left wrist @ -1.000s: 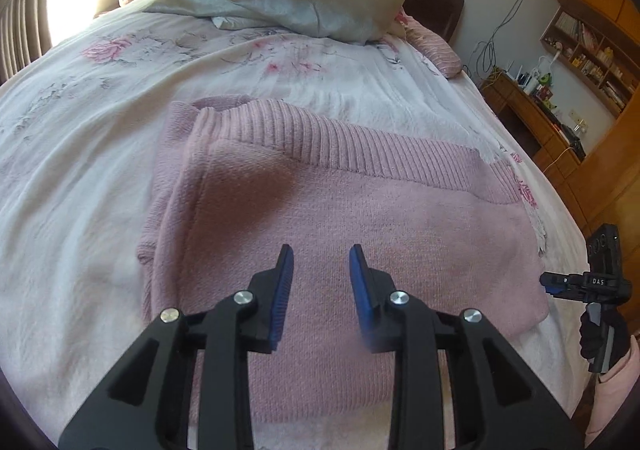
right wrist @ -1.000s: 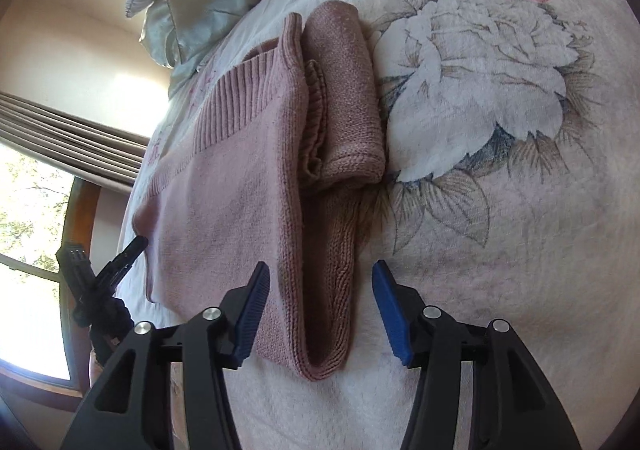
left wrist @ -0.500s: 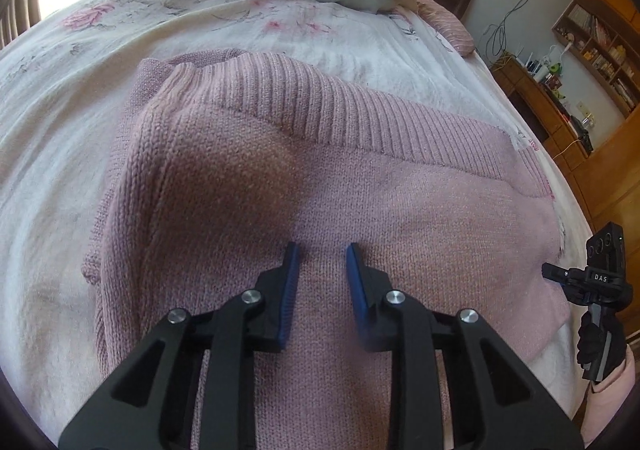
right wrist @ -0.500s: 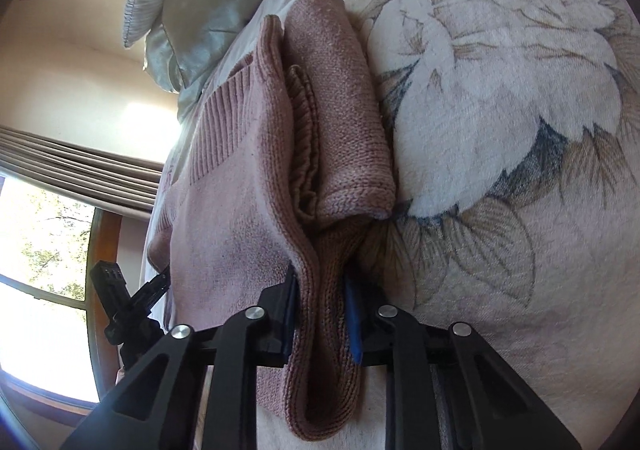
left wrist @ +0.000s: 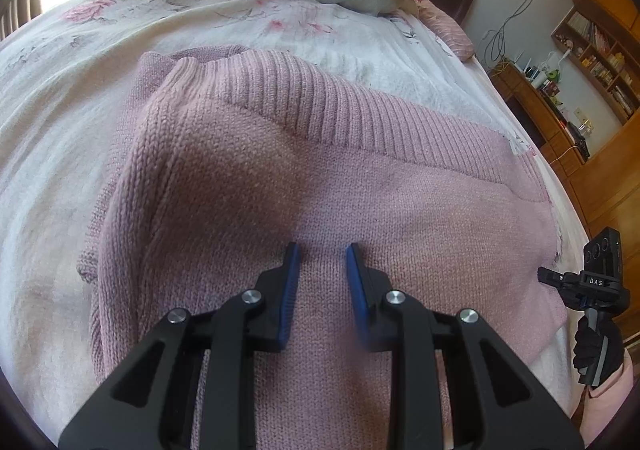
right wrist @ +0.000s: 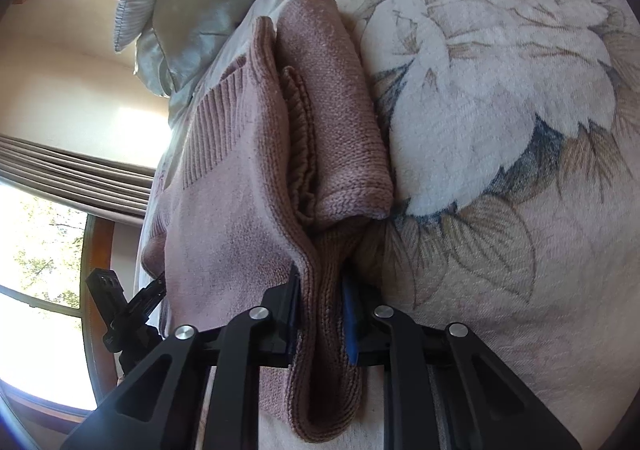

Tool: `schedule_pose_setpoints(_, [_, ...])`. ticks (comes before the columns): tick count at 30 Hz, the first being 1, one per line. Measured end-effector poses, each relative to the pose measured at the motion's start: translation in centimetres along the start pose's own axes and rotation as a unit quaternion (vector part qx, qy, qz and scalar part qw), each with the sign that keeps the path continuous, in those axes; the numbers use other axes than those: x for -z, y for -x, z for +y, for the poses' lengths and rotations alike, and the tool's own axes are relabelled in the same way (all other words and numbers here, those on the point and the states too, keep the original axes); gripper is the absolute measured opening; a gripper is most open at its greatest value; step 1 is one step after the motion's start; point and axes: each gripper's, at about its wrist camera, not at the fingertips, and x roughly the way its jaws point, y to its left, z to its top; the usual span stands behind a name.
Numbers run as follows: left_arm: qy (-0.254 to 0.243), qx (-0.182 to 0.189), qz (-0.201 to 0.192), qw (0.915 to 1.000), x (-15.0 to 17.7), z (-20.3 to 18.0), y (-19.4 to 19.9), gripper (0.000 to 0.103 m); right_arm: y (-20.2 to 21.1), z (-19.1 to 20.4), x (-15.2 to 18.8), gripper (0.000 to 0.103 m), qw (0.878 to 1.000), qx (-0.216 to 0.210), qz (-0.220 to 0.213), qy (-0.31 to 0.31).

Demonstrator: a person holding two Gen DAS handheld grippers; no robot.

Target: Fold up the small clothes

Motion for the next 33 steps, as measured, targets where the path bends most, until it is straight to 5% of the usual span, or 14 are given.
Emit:
schedule_pose_setpoints(4, [0.019, 0.019, 0.012, 0.9995, -0.1, 0.3, 2.1, 0.025, 1.9, 3.6, -0.9, 0.015, 0.999, -0.016, -0.028, 0.004])
schedule_pose_setpoints(9, [0.026, 0.045, -0.011, 0.9986, 0.6, 1.3, 5.9, 0.029, 2.7, 14.6, -2.0, 0.015, 0.994, -0.006, -0.047, 0.103])
schedule_pose_setpoints(17, [0.059, 0.05, -0.038, 0.9963, 1.4, 5.4, 9.7, 0.03, -7.1, 28.5, 2.3, 0.015, 0.961, 0.057, 0.032, 0.268])
schedule_pose_setpoints(25, [0.084, 0.047, -0.048, 0.9942, 2.1, 8.6, 11.6, 0.031, -17.0, 29.7, 6.9, 0.017, 0.934, 0.125, 0.109, 0.317])
schedule_pose_setpoints(33, [0.099, 0.063, -0.046, 0.9921, 2.4, 8.9, 11.8, 0.033, -13.7, 29.9, 7.9, 0.047, 0.932, 0.078, 0.096, 0.34])
